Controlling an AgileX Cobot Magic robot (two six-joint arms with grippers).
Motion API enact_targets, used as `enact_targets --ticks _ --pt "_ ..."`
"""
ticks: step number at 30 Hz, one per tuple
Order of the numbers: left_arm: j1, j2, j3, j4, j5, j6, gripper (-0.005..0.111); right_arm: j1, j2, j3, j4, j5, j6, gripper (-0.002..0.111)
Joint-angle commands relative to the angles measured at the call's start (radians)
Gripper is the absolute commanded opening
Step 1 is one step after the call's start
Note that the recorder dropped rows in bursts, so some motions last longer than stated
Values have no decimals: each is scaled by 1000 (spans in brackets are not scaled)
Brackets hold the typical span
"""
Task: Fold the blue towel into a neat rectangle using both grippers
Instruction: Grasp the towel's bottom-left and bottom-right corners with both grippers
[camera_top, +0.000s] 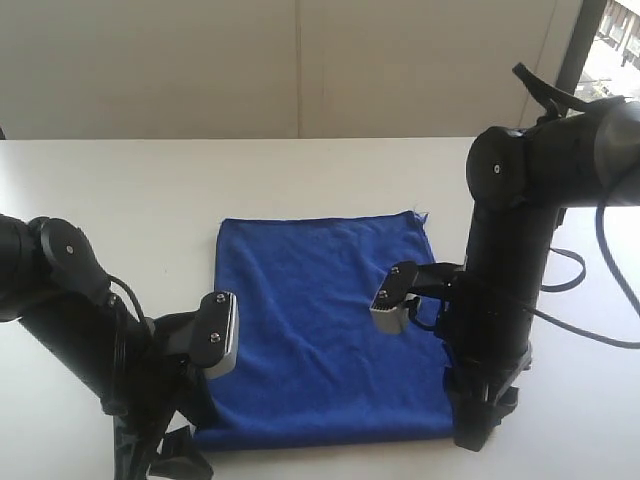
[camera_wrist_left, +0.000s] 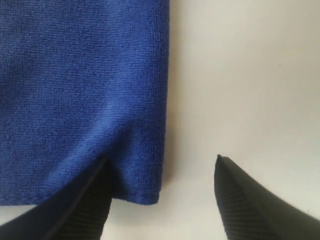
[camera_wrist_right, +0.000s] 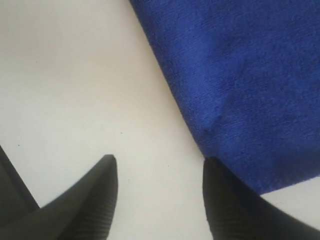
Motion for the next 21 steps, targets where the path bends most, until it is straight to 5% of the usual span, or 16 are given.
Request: enact_targets --ticks 1,14,21 --pt "-8 3 7 -5 -13 -8 62 -9 -8 5 7 6 -17 50" --pt "-8 3 7 -5 -43 -8 55 -9 -8 5 -20 6 -251 48" --pt "-8 3 7 -5 -8 -8 33 -9 30 5 -42 -7 -258 32"
